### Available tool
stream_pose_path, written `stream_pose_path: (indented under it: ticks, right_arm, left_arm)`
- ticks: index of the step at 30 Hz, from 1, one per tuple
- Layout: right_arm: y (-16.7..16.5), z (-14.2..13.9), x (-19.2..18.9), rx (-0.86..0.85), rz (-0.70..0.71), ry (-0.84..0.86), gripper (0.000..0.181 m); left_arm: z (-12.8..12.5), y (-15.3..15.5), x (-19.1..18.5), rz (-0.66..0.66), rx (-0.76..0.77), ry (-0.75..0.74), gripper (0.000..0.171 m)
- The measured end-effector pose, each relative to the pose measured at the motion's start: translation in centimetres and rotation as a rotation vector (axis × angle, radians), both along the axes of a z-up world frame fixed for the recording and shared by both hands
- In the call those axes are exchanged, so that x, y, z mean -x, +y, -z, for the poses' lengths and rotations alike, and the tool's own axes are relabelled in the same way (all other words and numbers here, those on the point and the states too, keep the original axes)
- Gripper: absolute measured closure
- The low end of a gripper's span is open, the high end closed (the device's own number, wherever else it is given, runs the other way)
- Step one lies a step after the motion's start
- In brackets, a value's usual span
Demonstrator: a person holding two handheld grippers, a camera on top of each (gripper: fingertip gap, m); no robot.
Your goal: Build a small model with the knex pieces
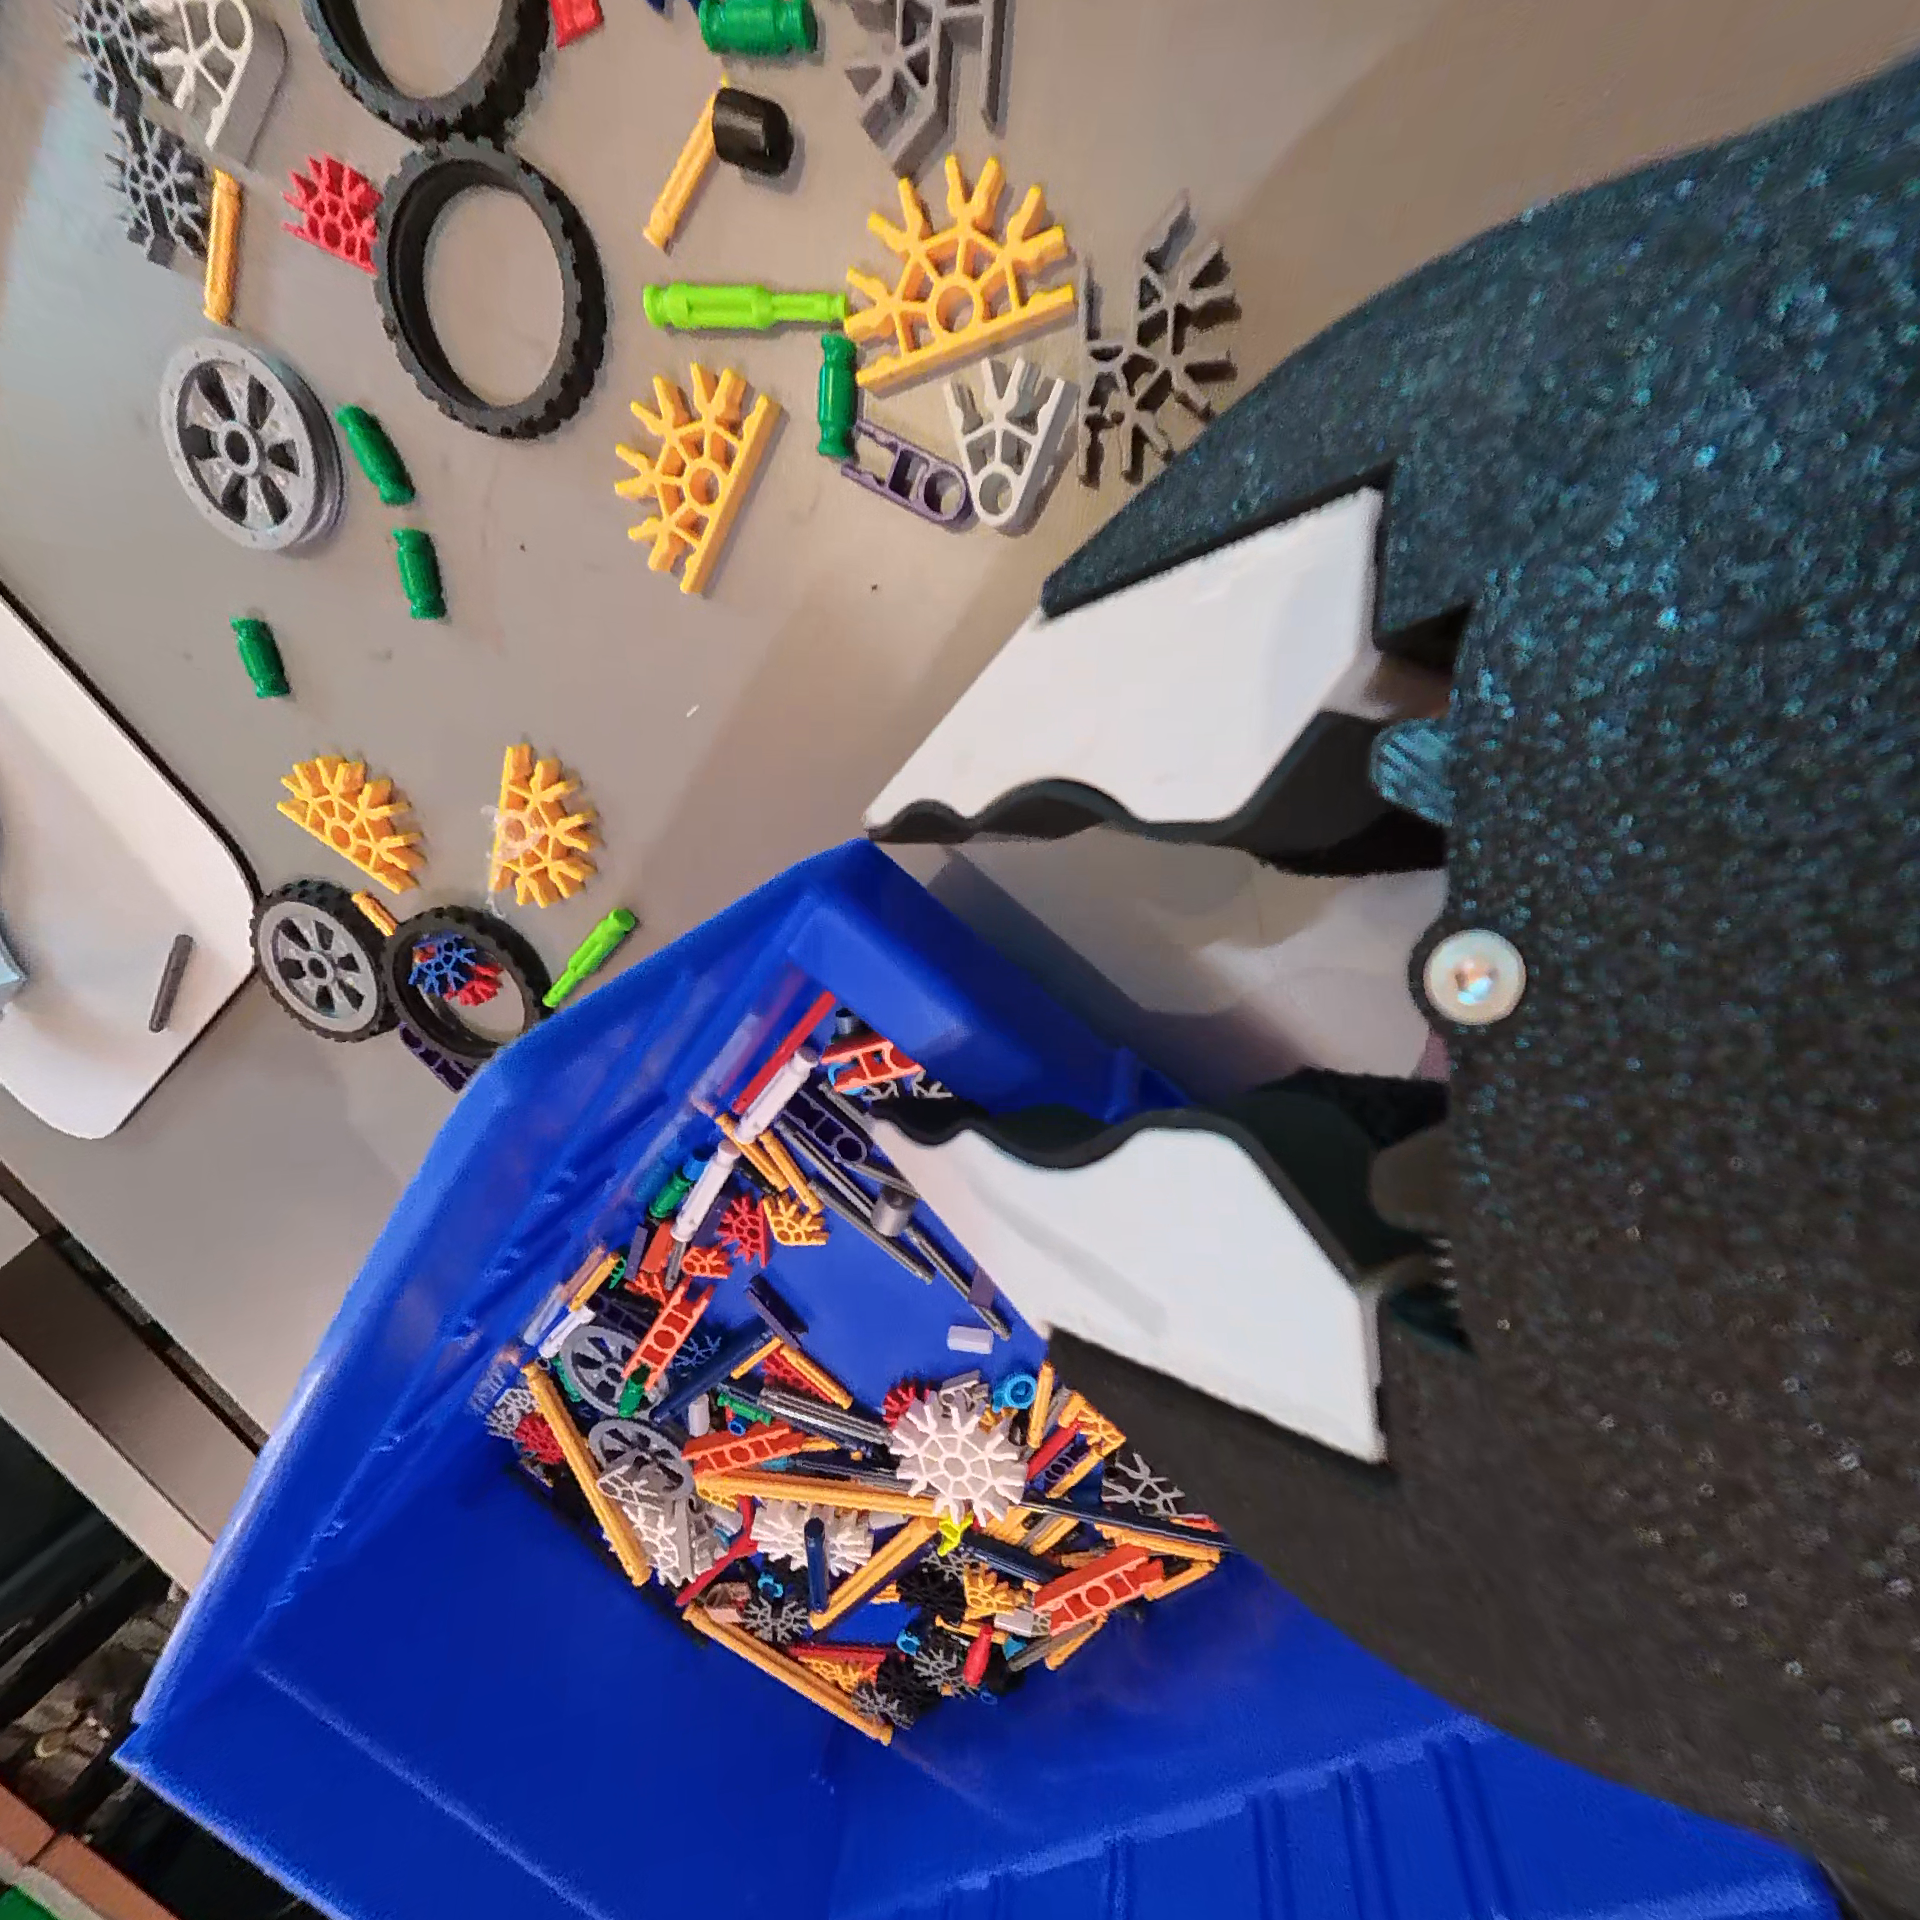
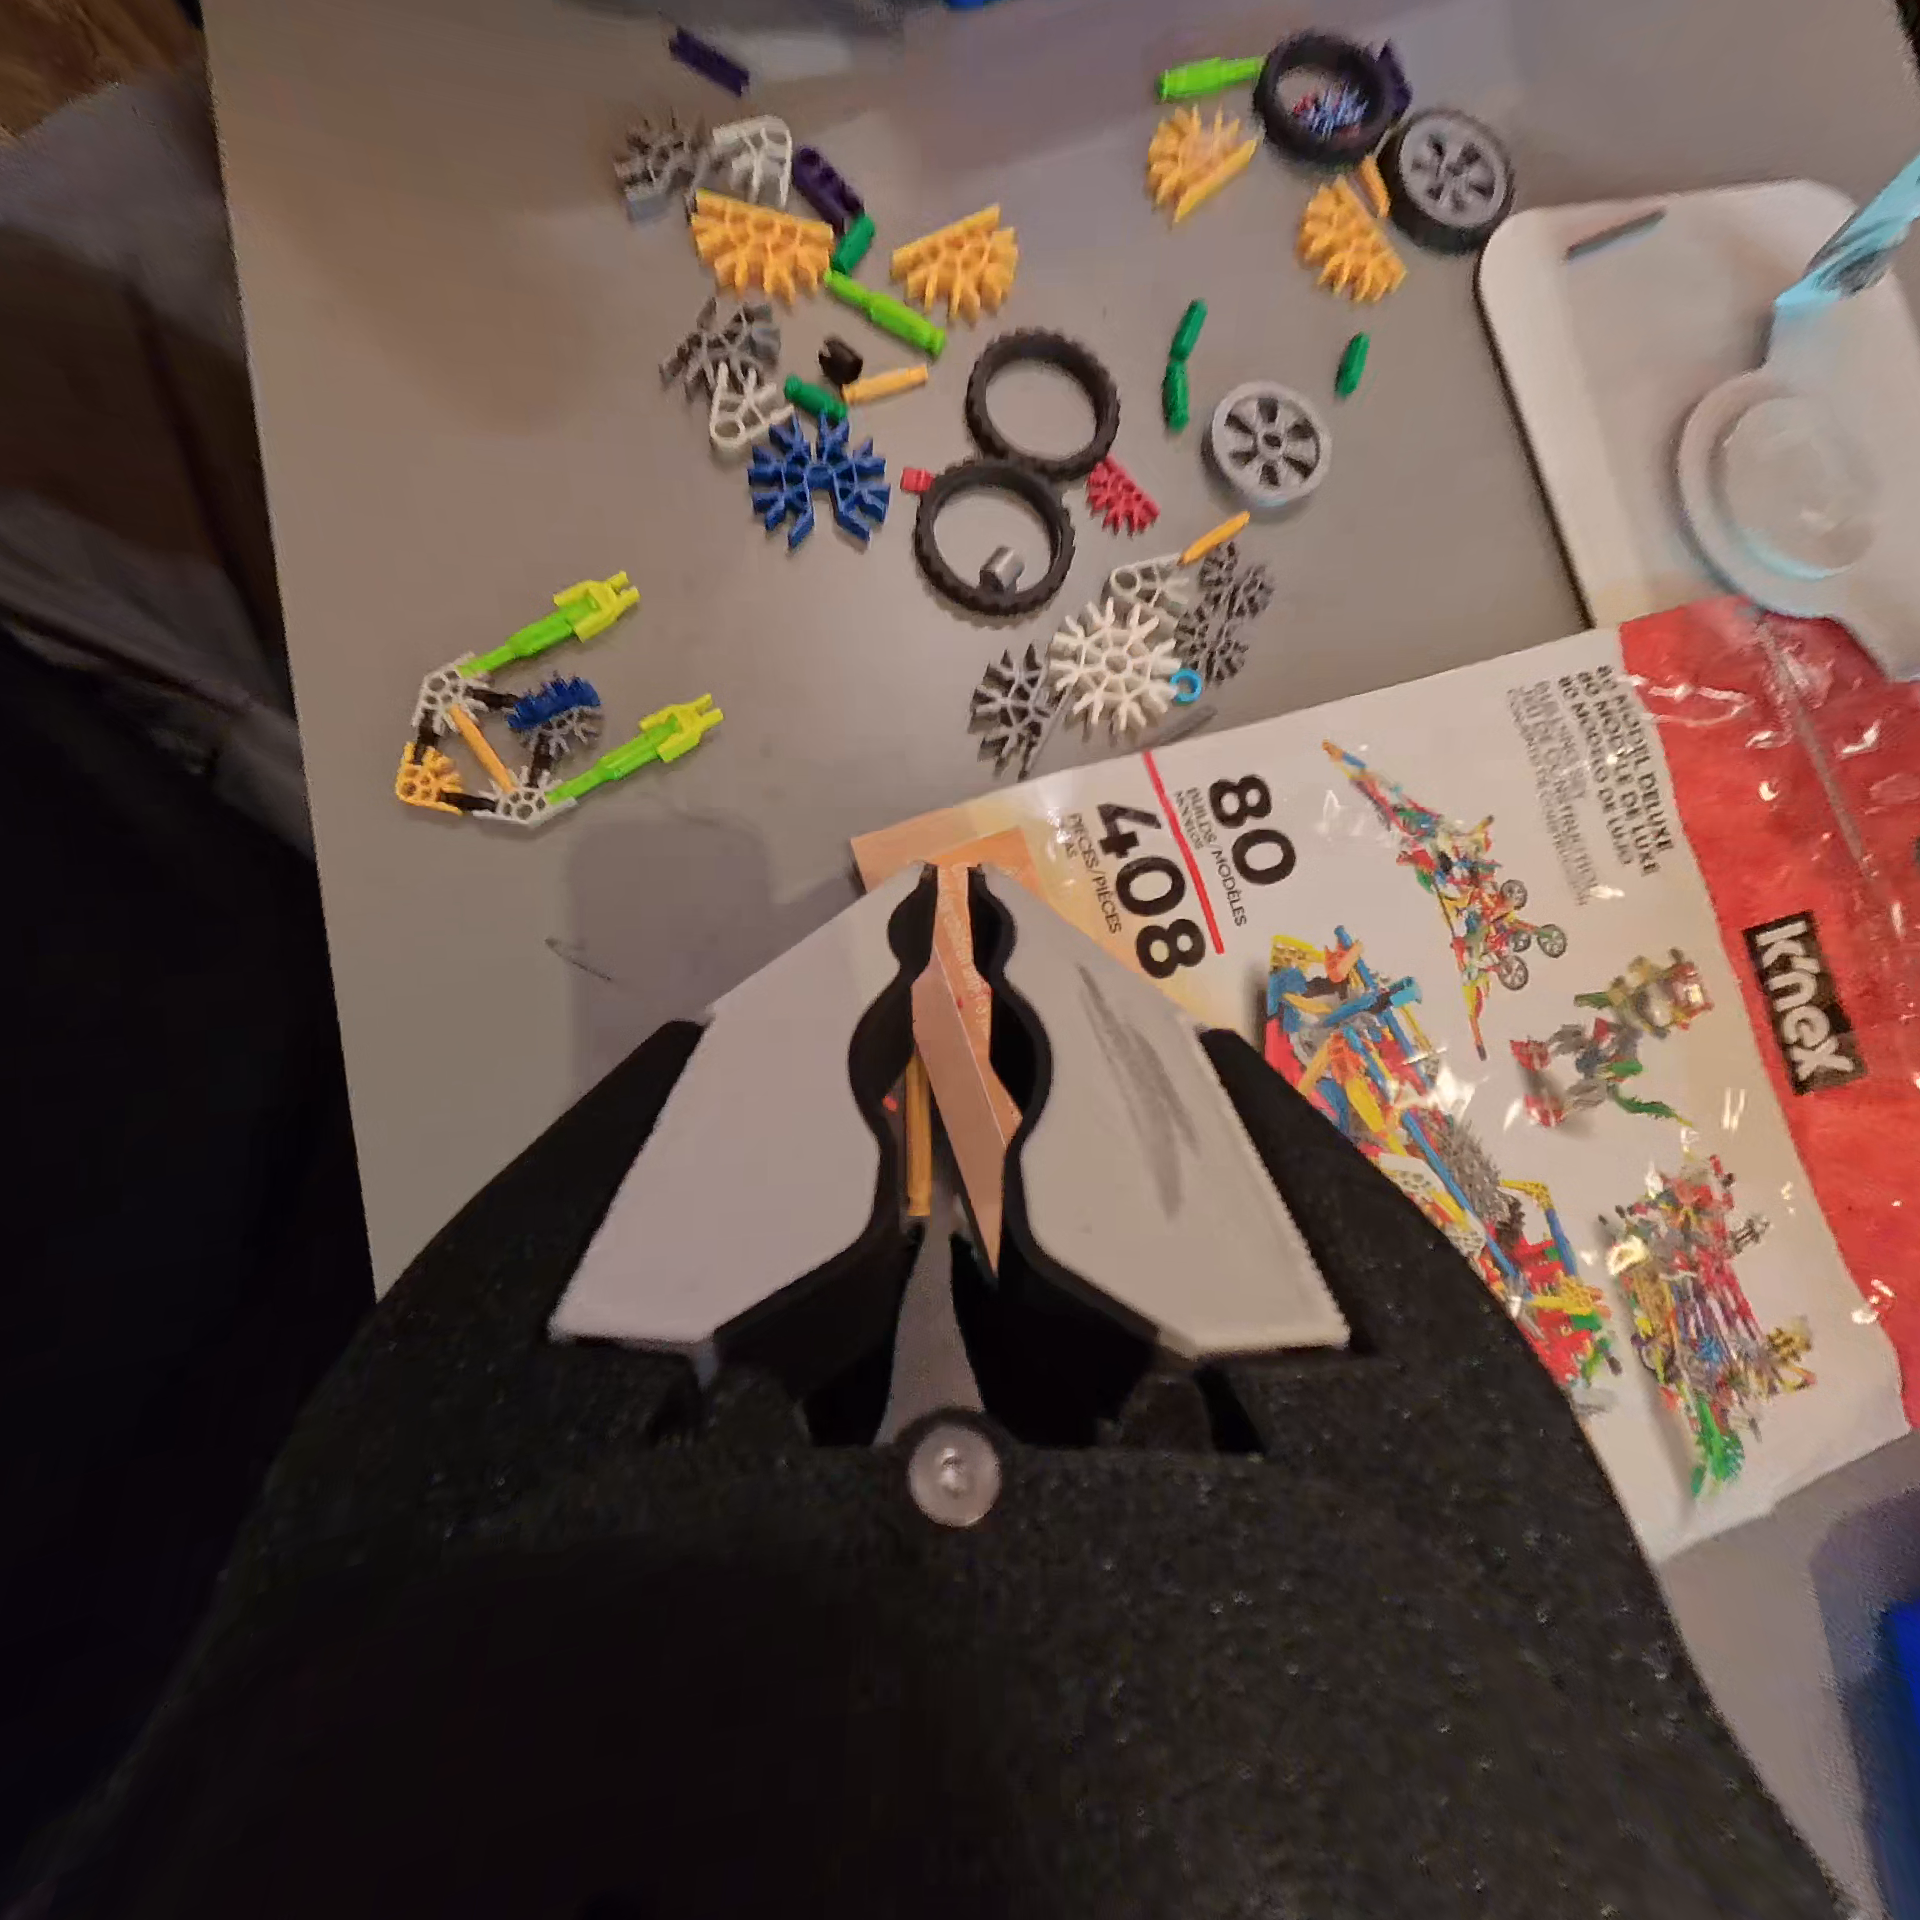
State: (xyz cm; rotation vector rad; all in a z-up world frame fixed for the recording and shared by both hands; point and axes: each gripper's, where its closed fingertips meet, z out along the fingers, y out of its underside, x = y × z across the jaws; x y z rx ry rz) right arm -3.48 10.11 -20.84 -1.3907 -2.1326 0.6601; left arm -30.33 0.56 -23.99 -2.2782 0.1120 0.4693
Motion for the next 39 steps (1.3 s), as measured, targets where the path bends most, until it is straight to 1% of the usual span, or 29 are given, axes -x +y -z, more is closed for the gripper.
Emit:
stream_pose_path:
  ticks: [3,7,15,25,32,39]
  right_arm:
    - [0.1,1.1,-0.2,0.000,0.012,-0.011,0.174]
    - [0.0,0.2,0.6,0.032,0.020,0.047,0.174]
    - [-1.2,-0.5,1.9,0.031,-0.038,0.097,0.174]
    - [-0.6,-1.2,2.3,0.054,-0.026,0.142,0.174]
    - [-0.5,-1.5,2.8,0.064,-0.025,0.164,0.174]
    - [-1.3,-1.4,4.2,0.068,-0.056,0.172,0.173]
  left_arm:
    - [0.0,0.1,-0.2,0.003,-0.003,0.008,0.125]
    - [0.0,0.4,-0.9,0.014,0.000,0.027,0.127]
    - [0.0,1.2,-2.5,0.035,0.019,0.042,0.129]
    - [0.0,2.4,-5.6,0.076,0.018,0.047,0.131]
    - [0.0,2.9,-7.5,0.063,0.011,0.047,0.131]
    - [0.0,3.4,-9.5,0.045,-0.001,0.044,0.131]
